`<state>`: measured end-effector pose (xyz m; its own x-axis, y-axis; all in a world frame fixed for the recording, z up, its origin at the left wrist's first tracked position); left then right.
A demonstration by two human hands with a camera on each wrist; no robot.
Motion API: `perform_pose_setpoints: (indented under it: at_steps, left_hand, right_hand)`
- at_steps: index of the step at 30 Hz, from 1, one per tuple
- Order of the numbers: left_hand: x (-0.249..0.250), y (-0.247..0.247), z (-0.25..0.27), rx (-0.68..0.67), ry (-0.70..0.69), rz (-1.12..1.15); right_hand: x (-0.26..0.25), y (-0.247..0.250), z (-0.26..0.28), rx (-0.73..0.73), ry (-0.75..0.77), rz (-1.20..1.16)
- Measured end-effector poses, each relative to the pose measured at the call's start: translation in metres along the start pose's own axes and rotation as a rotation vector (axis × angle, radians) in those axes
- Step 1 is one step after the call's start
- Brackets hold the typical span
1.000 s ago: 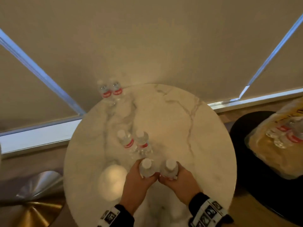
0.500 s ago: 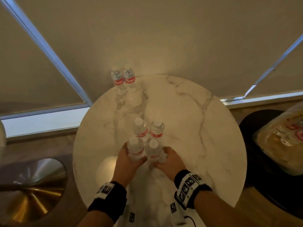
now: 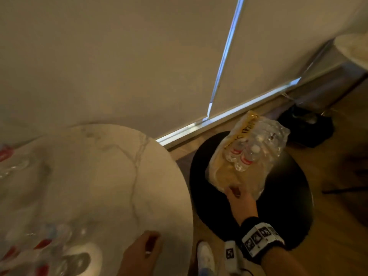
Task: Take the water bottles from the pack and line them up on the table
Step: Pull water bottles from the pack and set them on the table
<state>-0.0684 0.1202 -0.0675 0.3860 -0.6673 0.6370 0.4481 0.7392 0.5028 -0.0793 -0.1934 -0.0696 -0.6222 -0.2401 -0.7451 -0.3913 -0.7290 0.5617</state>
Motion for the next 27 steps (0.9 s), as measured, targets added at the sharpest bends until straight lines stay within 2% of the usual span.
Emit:
perform_pose_setpoints:
  at_steps: [3,5,8,9,11,13,14,18,20,23,25,27]
  left_hand:
    - [0.087,-0.075,-0.054,-0.17,-0.186,-0.03]
    - [0.143,-0.123,-0.091,-0.243,-0.303,-0.083]
    - [0.206,-0.187,-0.149,-0.307,-0.331,-0.162]
    - [0.219,-0.204,-0.169,-0.303,-0.323,-0.197]
    - [0.244,-0.225,-0.206,-0.212,-0.358,-0.262]
    - [0.264,-0.232,-0.228,-0.14,-0.387,-0.224]
    - [0.27,-0.236,-0.235,-0.158,-0.389,-0.204]
    - [0.278,-0.252,-0.238,-0.355,-0.357,-0.143]
    - [0.269,-0.251,-0.238,-0.383,-0.316,-0.118]
    - [0.259,-0.237,-0.223,-0.327,-0.347,-0.111]
    - [0.255,-0.218,-0.203,-0.294,-0.367,-0.018]
    - [0.247,-0.194,-0.179,-0.337,-0.403,0.103]
  right_hand:
    - [0.013,0.031,-0.072,0.066,-0.11,-0.145]
    - [0.023,0.041,-0.111,0.116,-0.129,-0.188]
    - [0.035,0.041,-0.157,0.105,-0.123,-0.219]
    - [0.037,0.04,-0.169,0.085,-0.106,-0.217]
    - [0.043,0.038,-0.19,0.059,-0.037,-0.169]
    - [0.048,0.039,-0.202,0.07,0.02,-0.128]
    - [0.051,0.04,-0.205,0.079,0.028,-0.134]
    - [0.053,0.045,-0.197,0.094,0.061,-0.205]
    - [0.048,0.049,-0.186,0.089,0.054,-0.165]
    - [0.039,0.054,-0.162,0.106,0.086,-0.172]
    - [0.033,0.056,-0.141,0.097,0.142,-0.224]
    - [0.022,0.058,-0.112,0.054,0.21,-0.197]
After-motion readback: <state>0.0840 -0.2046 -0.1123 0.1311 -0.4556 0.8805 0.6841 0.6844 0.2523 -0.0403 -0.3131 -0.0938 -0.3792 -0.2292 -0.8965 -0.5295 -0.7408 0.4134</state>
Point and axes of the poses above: each hand's wrist, its own z-axis away from the middle knuckle, its own y-axis out of the back of the hand, x = y × z, the point moved 3 cm from there along -z, towards the middle knuckle, and after that the axes turned 7 degrees about y, right-handed, at the moved point
